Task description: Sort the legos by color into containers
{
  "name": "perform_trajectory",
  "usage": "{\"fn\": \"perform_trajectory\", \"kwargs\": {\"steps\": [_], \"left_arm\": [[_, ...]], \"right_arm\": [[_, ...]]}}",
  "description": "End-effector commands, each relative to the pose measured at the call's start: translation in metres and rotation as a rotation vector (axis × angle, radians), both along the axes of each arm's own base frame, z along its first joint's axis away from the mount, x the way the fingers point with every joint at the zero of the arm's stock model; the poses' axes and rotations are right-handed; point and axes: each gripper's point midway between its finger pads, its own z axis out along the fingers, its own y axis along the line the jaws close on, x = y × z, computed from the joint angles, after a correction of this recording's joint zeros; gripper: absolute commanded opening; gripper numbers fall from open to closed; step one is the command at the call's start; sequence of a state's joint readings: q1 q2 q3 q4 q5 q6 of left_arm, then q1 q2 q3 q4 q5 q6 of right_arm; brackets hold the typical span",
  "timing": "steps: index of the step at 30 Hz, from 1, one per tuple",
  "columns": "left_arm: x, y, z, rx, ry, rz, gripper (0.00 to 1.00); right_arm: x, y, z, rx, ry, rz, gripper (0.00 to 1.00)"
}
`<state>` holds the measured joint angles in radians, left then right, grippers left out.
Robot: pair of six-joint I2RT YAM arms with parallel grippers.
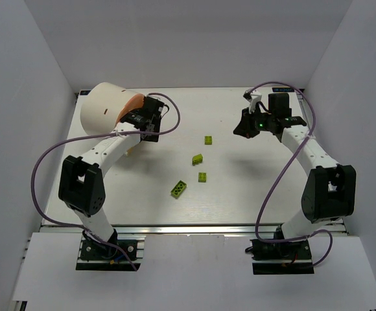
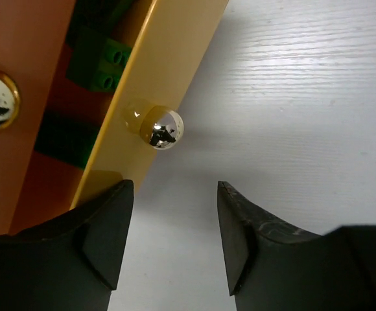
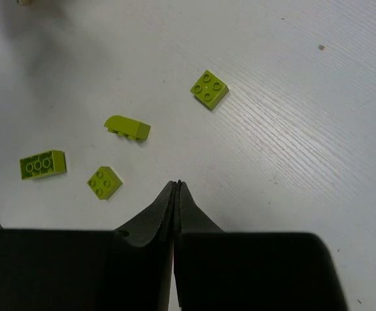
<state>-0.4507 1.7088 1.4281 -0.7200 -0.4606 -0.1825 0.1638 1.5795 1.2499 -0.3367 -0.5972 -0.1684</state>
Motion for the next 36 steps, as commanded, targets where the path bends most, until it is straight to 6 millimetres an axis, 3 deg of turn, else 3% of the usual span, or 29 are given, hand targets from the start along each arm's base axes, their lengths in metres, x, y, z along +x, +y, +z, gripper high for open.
{"fn": "perform_trajectory", "kwargs": {"steps": [1, 15, 20, 22, 23, 24, 25, 26, 28, 32, 33, 34, 36], "left_arm": [[0.008, 0.026, 0.012, 0.103, -0.025, 0.064, 0.65], [0.031, 0.043, 0.014, 0.13, -0.047, 0.101, 0.74], [0.033, 0.038, 0.025, 0.092, -0.069, 0.085, 0.73], [0.03, 0.034, 0.026, 0.06, -0.082, 0.066, 0.67], [0.027, 0.032, 0.036, 0.033, -0.111, 0.059, 0.63], [0.023, 0.028, 0.029, 0.005, -0.105, 0.04, 0.58], [0.019, 0.022, 0.031, -0.016, -0.113, 0.021, 0.45], [0.015, 0.02, 0.04, -0.045, -0.137, 0.013, 0.39], [0.007, 0.01, 0.034, -0.092, -0.131, -0.025, 0.24], [-0.011, -0.005, 0.039, -0.219, -0.132, -0.061, 0.11], [-0.021, -0.011, 0.039, -0.266, -0.127, -0.084, 0.1], [-0.026, -0.014, 0.042, -0.299, -0.135, -0.09, 0.1], [-0.04, -0.022, 0.054, -0.403, -0.17, -0.095, 0.1]], "right_arm": [[0.004, 0.002, 0.011, 0.018, -0.007, 0.022, 0.0], [-0.004, 0.0, 0.009, 0.003, -0.017, 0.04, 0.0], [-0.007, -0.001, 0.007, -0.003, -0.017, 0.047, 0.0], [-0.009, 0.0, 0.007, -0.006, -0.025, 0.056, 0.0], [-0.01, -0.001, 0.008, -0.005, -0.029, 0.057, 0.0], [-0.011, -0.001, 0.007, -0.008, -0.03, 0.059, 0.0], [-0.012, 0.0, 0.006, -0.012, -0.034, 0.066, 0.0], [-0.014, 0.0, 0.007, -0.01, -0.036, 0.071, 0.0], [-0.018, 0.002, 0.005, -0.011, -0.036, 0.091, 0.0], [-0.044, 0.024, 0.008, 0.07, -0.075, 0.319, 0.0], [-0.048, 0.029, 0.01, 0.089, -0.085, 0.365, 0.03], [-0.054, 0.035, 0.012, 0.11, -0.09, 0.415, 0.18], [-0.062, 0.055, 0.01, 0.129, -0.11, 0.517, 0.32]]}}
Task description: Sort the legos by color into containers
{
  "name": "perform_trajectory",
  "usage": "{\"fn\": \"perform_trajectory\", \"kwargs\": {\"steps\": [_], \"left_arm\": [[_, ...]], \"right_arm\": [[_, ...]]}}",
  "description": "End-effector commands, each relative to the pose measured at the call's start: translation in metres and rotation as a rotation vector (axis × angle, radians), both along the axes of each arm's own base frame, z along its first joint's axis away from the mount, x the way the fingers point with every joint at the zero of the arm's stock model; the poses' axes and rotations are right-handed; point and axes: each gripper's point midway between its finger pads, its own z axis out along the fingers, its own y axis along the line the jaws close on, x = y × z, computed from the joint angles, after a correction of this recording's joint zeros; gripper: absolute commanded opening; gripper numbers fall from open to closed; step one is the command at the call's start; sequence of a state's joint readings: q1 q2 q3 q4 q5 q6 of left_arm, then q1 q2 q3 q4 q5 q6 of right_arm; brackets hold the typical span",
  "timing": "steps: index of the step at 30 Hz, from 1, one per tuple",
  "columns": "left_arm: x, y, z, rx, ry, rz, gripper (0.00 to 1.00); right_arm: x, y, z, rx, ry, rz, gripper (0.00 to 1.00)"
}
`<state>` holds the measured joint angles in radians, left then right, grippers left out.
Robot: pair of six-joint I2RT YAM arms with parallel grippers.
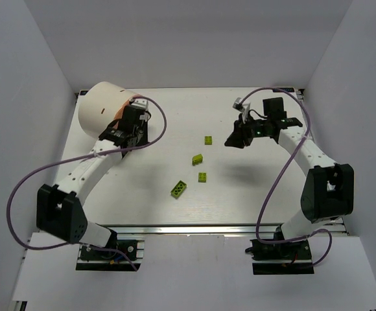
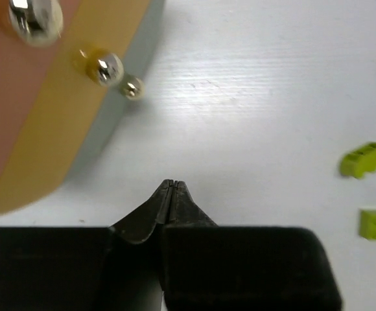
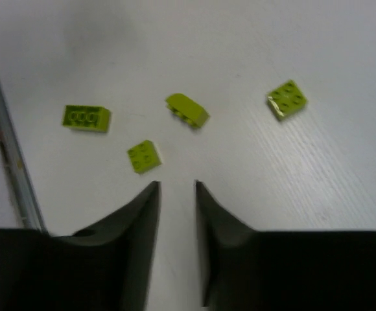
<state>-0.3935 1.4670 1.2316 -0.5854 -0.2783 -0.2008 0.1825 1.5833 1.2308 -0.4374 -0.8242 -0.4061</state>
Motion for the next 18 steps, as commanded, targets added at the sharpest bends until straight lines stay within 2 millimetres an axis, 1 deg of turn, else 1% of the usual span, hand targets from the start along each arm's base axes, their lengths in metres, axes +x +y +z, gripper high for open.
{"fn": "perform_trajectory", "kwargs": {"steps": [1, 2, 3, 4, 5, 6, 7, 8, 9, 10, 11, 12, 13, 14, 15, 16, 17, 18], "left_arm": [[-0.027, -0.02, 0.015, -0.236, -0.037, -0.013, 0.13], [-0.032, -0.02, 0.016, -0.266, -0.049, -0.003, 0.17], [-0.042, -0.017, 0.027, -0.298, -0.082, 0.01, 0.23], [-0.051, -0.014, 0.02, -0.329, -0.07, 0.049, 0.31], [-0.057, -0.012, 0.02, -0.35, -0.072, 0.066, 0.44], [-0.066, -0.008, 0.018, -0.361, -0.066, 0.089, 0.51], [-0.074, -0.004, 0.032, -0.411, -0.107, 0.125, 0.56], [-0.084, 0.0, 0.025, -0.421, -0.09, 0.149, 0.61], [-0.093, 0.004, 0.036, -0.451, -0.124, 0.161, 0.62], [-0.1, 0.008, 0.037, -0.478, -0.125, 0.195, 0.63], [-0.108, 0.013, 0.03, -0.472, -0.108, 0.222, 0.64], [-0.114, 0.017, 0.032, -0.477, -0.114, 0.24, 0.64], [-0.122, 0.023, 0.038, -0.502, -0.134, 0.269, 0.64], [-0.13, 0.031, 0.036, -0.487, -0.128, 0.301, 0.64], [-0.134, 0.035, 0.038, -0.486, -0.134, 0.319, 0.65], [-0.139, 0.039, 0.041, -0.498, -0.142, 0.341, 0.65], [-0.148, 0.048, 0.041, -0.485, -0.145, 0.37, 0.65], [-0.152, 0.051, 0.046, -0.491, -0.158, 0.386, 0.66]], "right_arm": [[-0.024, 0.042, 0.008, 0.088, -0.057, 0.252, 0.44], [-0.021, 0.056, 0.008, 0.079, -0.097, 0.275, 0.49], [-0.016, 0.064, 0.01, 0.081, -0.097, 0.266, 0.51], [-0.015, 0.08, 0.002, 0.077, -0.082, 0.283, 0.57], [-0.017, 0.1, 0.0, 0.065, -0.083, 0.297, 0.59], [-0.006, 0.112, 0.004, 0.086, -0.061, 0.249, 0.6], [0.005, 0.131, 0.0, 0.089, -0.036, 0.229, 0.6], [0.013, 0.145, -0.003, 0.081, -0.01, 0.185, 0.6], [0.028, 0.167, -0.004, 0.113, 0.067, 0.127, 0.62], [0.042, 0.175, -0.007, 0.109, 0.103, 0.048, 0.63], [0.051, 0.184, -0.009, 0.124, 0.144, 0.02, 0.63], [0.052, 0.201, -0.007, 0.158, 0.23, -0.019, 0.63], [0.066, 0.218, -0.012, 0.174, 0.263, -0.044, 0.63], [0.073, 0.227, -0.016, 0.189, 0.293, -0.071, 0.63], [0.079, 0.238, -0.014, 0.218, 0.297, -0.08, 0.66], [0.076, 0.254, -0.028, 0.226, 0.361, -0.104, 0.66], [0.084, 0.262, -0.024, 0.246, 0.364, -0.128, 0.66], [0.087, 0.271, -0.023, 0.274, 0.368, -0.131, 0.68]]}}
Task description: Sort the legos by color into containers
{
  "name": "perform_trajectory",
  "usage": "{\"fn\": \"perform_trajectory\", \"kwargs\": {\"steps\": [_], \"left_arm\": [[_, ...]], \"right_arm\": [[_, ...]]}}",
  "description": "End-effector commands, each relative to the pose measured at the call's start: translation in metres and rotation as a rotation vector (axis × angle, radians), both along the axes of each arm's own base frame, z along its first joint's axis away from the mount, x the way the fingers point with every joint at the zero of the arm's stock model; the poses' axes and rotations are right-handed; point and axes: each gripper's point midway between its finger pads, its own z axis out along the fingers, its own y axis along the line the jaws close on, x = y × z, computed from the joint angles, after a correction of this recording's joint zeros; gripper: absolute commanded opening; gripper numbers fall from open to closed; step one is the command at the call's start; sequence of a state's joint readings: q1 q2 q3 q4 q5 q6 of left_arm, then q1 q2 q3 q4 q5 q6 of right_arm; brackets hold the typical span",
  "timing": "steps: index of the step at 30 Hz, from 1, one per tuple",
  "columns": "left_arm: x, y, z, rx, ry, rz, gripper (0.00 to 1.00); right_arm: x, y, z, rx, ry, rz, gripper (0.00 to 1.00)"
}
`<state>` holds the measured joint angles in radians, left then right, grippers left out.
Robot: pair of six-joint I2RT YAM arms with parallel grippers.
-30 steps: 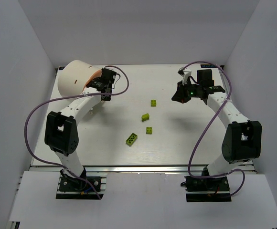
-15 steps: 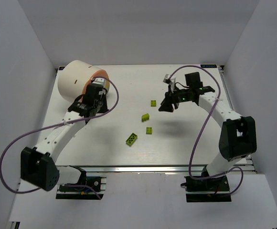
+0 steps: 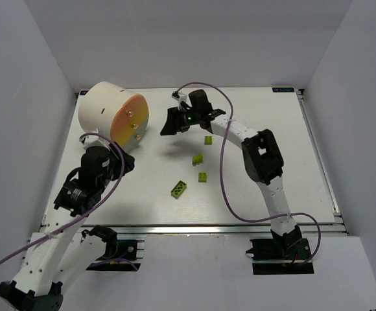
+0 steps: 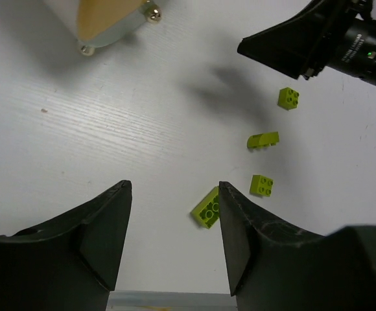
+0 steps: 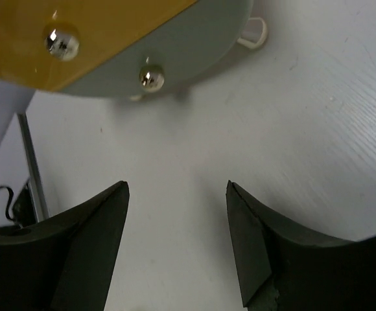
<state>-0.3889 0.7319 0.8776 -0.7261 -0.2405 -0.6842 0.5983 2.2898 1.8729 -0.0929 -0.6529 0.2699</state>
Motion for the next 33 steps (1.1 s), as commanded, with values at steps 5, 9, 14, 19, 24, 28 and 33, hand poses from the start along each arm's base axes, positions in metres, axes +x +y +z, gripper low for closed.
{"fn": "perform_trajectory", "kwargs": {"steps": [5, 9, 14, 19, 24, 28, 33], "left_arm": [[-0.035, 0.034, 0.001, -0.055, 0.041, 0.196, 0.66], [-0.04, 0.039, 0.0, -0.085, 0.032, 0.236, 0.66], [-0.043, 0.041, -0.008, -0.098, 0.041, 0.258, 0.66], [-0.045, 0.042, -0.008, -0.095, 0.045, 0.26, 0.66], [-0.049, 0.043, -0.008, -0.103, 0.051, 0.265, 0.66], [-0.051, 0.044, -0.008, -0.107, 0.049, 0.267, 0.67], [-0.048, 0.041, -0.009, -0.11, 0.055, 0.254, 0.66]], "right_arm": [[0.032, 0.068, 0.005, 0.172, 0.218, -0.167, 0.69], [0.023, 0.083, 0.001, 0.211, 0.211, -0.124, 0.68], [0.011, 0.094, -0.003, 0.24, 0.22, -0.097, 0.6], [0.004, 0.109, -0.007, 0.257, 0.227, -0.082, 0.58], [-0.001, 0.119, -0.019, 0.251, 0.249, -0.094, 0.57], [0.001, 0.122, -0.02, 0.259, 0.238, -0.101, 0.57], [0.004, 0.13, -0.019, 0.276, 0.221, -0.102, 0.57]]}}
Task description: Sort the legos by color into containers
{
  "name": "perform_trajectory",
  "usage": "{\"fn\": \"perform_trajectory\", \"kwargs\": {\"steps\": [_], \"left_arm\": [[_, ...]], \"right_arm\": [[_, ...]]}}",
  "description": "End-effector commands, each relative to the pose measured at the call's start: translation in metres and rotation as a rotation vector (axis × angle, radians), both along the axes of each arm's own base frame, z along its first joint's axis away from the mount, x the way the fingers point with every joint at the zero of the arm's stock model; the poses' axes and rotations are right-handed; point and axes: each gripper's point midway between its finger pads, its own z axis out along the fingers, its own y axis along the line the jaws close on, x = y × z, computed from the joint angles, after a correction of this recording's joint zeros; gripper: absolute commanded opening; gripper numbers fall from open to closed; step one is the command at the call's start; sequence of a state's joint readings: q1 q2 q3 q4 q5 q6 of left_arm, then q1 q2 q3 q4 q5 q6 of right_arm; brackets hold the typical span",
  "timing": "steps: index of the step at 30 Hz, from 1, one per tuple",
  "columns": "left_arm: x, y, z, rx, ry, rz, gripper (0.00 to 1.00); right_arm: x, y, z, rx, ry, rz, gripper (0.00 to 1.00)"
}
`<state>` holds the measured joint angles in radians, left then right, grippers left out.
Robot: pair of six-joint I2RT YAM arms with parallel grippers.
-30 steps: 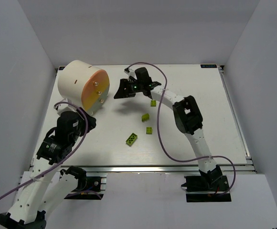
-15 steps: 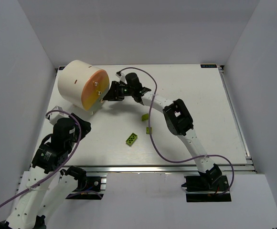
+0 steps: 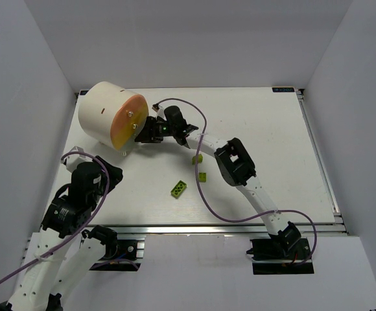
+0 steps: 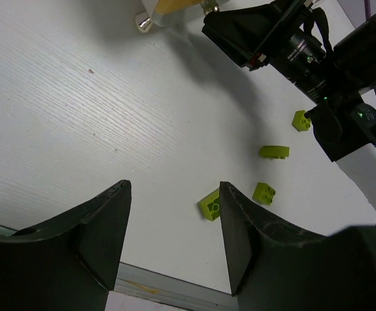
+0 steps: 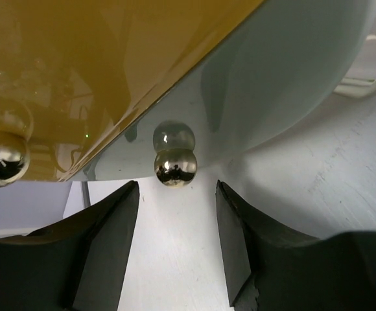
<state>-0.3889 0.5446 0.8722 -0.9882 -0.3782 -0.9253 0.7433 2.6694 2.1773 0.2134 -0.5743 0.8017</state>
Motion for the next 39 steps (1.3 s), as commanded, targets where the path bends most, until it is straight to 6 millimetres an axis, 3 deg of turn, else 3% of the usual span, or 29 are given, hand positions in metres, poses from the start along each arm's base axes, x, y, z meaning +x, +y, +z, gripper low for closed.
{"fn": "perform_trajectory", "kwargs": {"steps": [1, 18, 24, 30, 31, 32, 33, 34, 35, 37, 39], "left_arm": [[0.001, 0.0, -0.003, -0.003, 0.011, 0.011, 0.66], [0.004, -0.004, -0.001, -0.002, 0.024, -0.01, 0.67], [0.007, -0.007, 0.002, -0.011, 0.016, -0.017, 0.67], [0.012, -0.015, 0.006, -0.041, -0.019, -0.047, 0.67], [0.013, -0.017, 0.006, -0.046, -0.027, -0.058, 0.67], [0.017, -0.021, 0.011, -0.056, -0.053, -0.072, 0.67], [0.017, -0.025, 0.009, -0.067, -0.058, -0.093, 0.67], [0.018, -0.028, 0.011, -0.072, -0.07, -0.109, 0.67], [0.022, -0.032, 0.016, -0.082, -0.098, -0.122, 0.67], [0.024, -0.039, 0.016, -0.098, -0.109, -0.159, 0.67], [0.028, -0.045, 0.02, -0.101, -0.133, -0.186, 0.68]], "right_arm": [[0.011, 0.011, 0.031, 0.08, -0.078, -0.014, 0.56], [0.019, 0.02, 0.027, 0.107, -0.125, -0.049, 0.45], [0.018, 0.016, 0.028, 0.117, -0.136, -0.037, 0.27], [0.016, -0.01, 0.024, 0.108, -0.121, -0.04, 0.22], [0.019, -0.017, 0.038, 0.12, -0.139, -0.05, 0.21], [0.013, -0.026, 0.022, 0.098, -0.119, -0.051, 0.21], [0.012, -0.032, 0.022, 0.096, -0.122, -0.05, 0.21], [0.016, -0.041, 0.035, 0.104, -0.139, -0.058, 0.21], [0.009, -0.049, 0.022, 0.083, -0.131, -0.05, 0.21], [0.011, -0.063, 0.034, 0.084, -0.152, -0.054, 0.21], [0.003, -0.074, 0.024, 0.062, -0.14, -0.044, 0.22]]}}
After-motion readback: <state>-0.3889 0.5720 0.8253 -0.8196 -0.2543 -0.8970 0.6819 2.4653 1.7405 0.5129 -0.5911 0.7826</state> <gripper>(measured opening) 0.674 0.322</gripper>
